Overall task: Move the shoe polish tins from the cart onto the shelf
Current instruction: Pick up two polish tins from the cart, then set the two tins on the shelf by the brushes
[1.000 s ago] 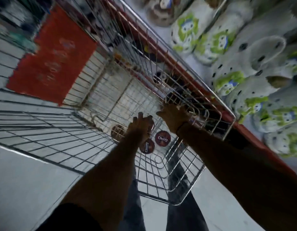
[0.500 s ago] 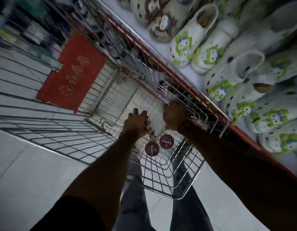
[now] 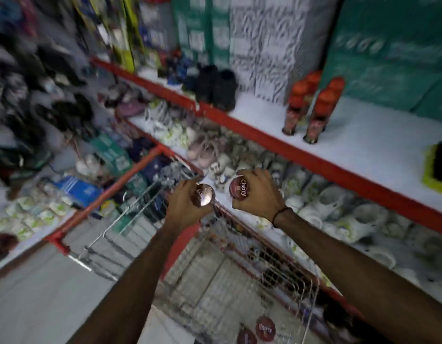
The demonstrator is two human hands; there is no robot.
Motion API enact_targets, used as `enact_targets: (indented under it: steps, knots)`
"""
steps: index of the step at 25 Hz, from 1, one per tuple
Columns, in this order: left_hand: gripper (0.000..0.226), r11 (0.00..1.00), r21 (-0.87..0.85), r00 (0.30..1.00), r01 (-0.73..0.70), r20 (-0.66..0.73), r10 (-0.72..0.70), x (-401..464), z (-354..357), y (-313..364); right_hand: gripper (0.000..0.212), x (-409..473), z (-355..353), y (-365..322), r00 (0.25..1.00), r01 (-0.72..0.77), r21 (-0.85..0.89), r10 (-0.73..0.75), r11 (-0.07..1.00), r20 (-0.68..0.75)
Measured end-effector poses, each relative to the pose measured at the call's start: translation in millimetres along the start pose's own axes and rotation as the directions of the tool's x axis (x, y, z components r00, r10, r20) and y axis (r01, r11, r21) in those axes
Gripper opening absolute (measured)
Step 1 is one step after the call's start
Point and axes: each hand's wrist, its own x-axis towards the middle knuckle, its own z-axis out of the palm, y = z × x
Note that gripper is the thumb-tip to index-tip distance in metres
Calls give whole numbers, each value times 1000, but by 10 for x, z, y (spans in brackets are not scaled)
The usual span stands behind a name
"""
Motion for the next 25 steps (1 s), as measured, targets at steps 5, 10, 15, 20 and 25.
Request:
enact_targets:
  steps: [5, 10, 15, 20, 25]
  knots:
    - [61, 937, -159, 950, -310, -90, 299, 380, -65, 1212, 63, -142, -1173, 66, 960, -50, -19, 43, 999, -277]
    - [58, 806, -225, 832, -547, -40, 553, 481, 503, 2534, 52, -573, -2115, 770, 856, -304, -68, 241, 950, -457]
    - [44, 819, -66, 792, -570, 220, 569, 610, 1106, 3291, 37, -714, -2424, 1473, 852, -475, -220, 383, 852, -357]
    - [28, 835, 104, 796, -541, 385, 468, 806, 1602, 3533, 32, -588, -2353, 1942, 898, -436, -492, 331, 754, -289]
    - [15, 794, 120, 756, -595, 419, 503, 1072, 1908, 3682, 29, -351, -2392, 2253, 901, -432, -490, 333, 757, -280]
